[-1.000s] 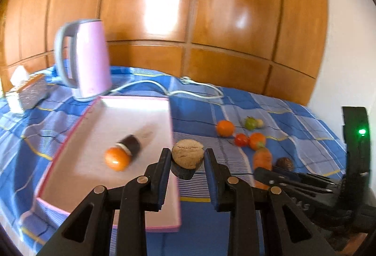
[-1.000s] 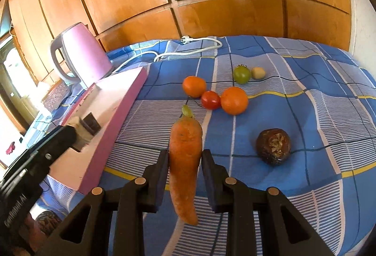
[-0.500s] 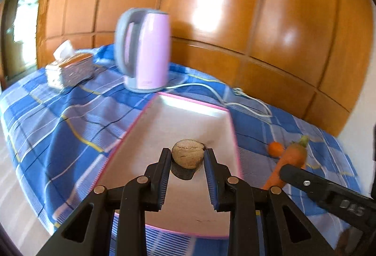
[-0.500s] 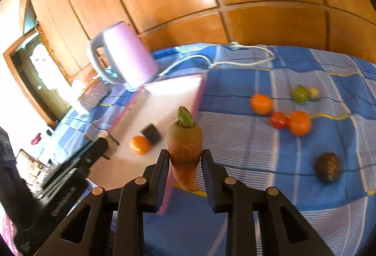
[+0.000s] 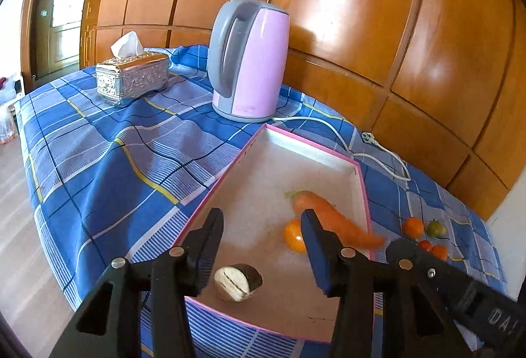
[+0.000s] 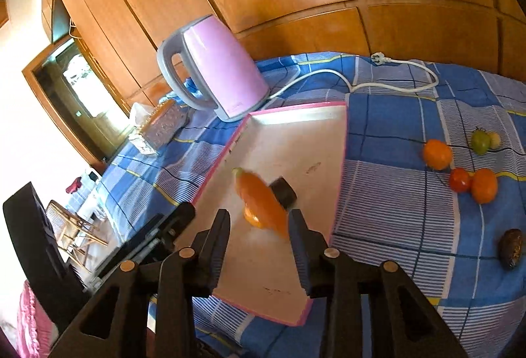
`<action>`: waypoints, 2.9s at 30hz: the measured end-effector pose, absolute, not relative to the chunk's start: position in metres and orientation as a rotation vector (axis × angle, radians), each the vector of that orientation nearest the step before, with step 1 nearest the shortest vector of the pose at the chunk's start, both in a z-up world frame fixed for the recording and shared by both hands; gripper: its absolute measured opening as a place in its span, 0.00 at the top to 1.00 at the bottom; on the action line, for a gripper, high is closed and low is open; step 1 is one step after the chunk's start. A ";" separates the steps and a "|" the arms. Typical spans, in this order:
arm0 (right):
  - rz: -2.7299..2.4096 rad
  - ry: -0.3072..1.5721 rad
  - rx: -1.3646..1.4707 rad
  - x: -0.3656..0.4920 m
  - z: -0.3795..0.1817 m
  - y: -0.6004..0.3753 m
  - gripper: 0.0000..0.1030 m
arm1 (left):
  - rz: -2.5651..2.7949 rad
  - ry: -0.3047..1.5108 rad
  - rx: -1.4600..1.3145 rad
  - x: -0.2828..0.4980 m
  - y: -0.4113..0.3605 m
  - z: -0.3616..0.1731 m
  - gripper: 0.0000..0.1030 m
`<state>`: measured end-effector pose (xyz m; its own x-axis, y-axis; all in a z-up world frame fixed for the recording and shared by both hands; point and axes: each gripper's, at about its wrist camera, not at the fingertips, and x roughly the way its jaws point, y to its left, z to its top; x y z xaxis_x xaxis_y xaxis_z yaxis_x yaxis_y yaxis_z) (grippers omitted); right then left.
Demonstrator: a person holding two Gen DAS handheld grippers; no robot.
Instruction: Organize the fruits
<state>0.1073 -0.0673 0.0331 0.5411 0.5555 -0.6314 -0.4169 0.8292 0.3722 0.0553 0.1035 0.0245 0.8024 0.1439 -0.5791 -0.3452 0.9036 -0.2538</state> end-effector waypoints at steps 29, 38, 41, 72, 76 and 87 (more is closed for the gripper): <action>0.286 0.792 0.069 0.075 0.005 -0.175 0.64 | 0.186 0.590 -0.244 0.051 0.054 0.013 0.45; 0.131 0.747 0.107 0.083 0.008 -0.217 0.64 | 0.158 0.602 -0.235 0.052 0.049 0.012 0.45; 0.074 0.742 0.155 0.086 0.004 -0.234 0.64 | 0.107 0.608 -0.215 0.053 0.040 0.011 0.45; -0.076 0.865 0.197 0.127 -0.031 -0.260 0.58 | -0.095 0.653 -0.073 0.056 -0.015 0.000 0.43; -0.080 0.877 0.136 0.130 -0.035 -0.254 0.58 | -0.094 0.656 -0.070 0.057 -0.016 0.000 0.43; -0.068 0.855 0.185 0.137 -0.034 -0.264 0.60 | -0.140 0.669 -0.042 0.058 -0.026 -0.005 0.43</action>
<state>0.1369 -0.2644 -0.0341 0.6549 0.0142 -0.7556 0.1342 0.9817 0.1348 0.0577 -0.0265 -0.0045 0.7754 -0.1425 -0.6152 0.1156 0.9898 -0.0836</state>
